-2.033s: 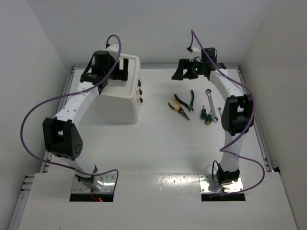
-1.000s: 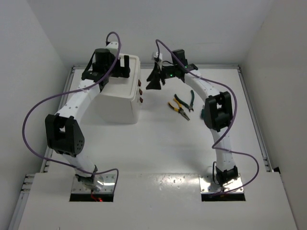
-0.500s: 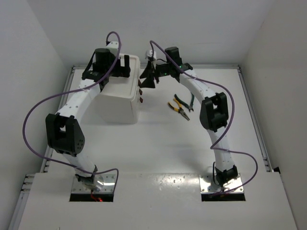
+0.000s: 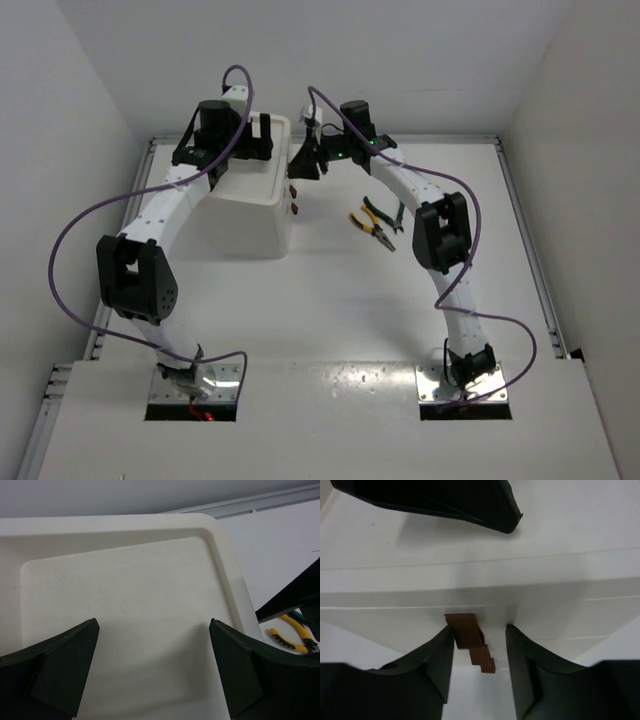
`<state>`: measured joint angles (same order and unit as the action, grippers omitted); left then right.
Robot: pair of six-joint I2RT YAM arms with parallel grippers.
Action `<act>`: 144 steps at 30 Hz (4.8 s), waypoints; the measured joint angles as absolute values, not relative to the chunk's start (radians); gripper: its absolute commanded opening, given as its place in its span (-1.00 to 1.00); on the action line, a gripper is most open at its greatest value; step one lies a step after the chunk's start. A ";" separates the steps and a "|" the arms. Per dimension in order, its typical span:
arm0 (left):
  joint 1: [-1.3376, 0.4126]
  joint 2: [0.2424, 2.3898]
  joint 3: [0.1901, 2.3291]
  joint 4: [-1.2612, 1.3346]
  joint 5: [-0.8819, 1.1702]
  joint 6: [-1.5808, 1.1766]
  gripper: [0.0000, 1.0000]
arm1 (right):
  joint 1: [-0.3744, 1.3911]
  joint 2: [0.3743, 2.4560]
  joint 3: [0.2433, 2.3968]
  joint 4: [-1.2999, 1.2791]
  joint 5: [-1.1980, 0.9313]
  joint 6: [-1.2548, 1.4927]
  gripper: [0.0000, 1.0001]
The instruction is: Sort the tools into containers
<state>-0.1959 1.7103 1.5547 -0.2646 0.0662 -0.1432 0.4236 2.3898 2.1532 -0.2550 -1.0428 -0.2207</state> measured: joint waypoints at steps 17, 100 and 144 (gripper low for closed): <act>-0.196 1.680 1.470 -0.160 0.036 -0.176 1.00 | 0.387 2.253 1.945 -0.198 -0.986 -0.205 -1.00; -0.197 1.683 1.482 -0.184 0.007 -0.180 1.00 | 0.064 2.367 1.900 -0.608 -0.120 0.059 -0.17; -0.217 1.659 1.442 -0.152 -0.017 -0.165 1.00 | 0.291 2.135 2.402 -0.742 -0.079 0.794 -1.00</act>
<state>-0.2169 1.6588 1.4418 -0.1520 -0.0166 -0.1654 0.2909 2.1349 2.4023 -0.7422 -0.0792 0.7940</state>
